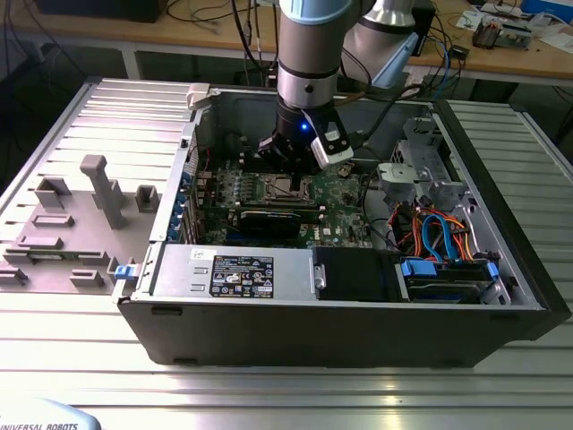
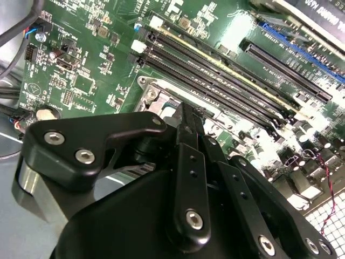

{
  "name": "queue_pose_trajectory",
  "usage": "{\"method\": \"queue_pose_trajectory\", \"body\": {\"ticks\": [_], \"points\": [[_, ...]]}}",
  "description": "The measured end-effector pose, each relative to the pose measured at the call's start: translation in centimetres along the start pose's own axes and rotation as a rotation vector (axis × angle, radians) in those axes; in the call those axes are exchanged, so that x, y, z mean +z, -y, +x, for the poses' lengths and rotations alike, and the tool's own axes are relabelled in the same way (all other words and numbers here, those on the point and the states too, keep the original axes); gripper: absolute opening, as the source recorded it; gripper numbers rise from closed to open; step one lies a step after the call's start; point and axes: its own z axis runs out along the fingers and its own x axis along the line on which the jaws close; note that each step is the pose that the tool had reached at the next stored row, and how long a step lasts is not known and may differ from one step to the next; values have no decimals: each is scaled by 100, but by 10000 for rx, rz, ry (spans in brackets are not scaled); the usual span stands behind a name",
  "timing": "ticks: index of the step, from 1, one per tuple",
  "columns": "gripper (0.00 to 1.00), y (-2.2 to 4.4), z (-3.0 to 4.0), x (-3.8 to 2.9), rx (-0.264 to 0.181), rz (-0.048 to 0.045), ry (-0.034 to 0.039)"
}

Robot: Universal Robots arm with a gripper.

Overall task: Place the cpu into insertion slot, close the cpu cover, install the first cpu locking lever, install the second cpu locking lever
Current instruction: 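Install the second cpu locking lever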

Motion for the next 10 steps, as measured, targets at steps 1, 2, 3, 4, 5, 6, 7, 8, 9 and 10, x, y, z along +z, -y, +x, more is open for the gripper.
{"method": "queue_pose_trajectory", "body": {"ticks": [1, 2, 3, 4, 5, 6, 7, 8, 9, 10], "points": [[11, 24, 0, 1, 1, -33, -9], [11, 50, 0, 1, 3, -104, -17], [11, 55, 0, 1, 2, -121, -17], [11, 54, 0, 2, 4, -122, -17], [11, 55, 0, 1, 3, -122, -17], [11, 57, -1, 1, 2, -137, -18], [11, 58, -1, 1, 3, -153, -18], [11, 58, -1, 1, 3, -153, -18], [11, 58, -1, 1, 3, -153, -18], [11, 58, -1, 1, 3, -154, -17]]}}
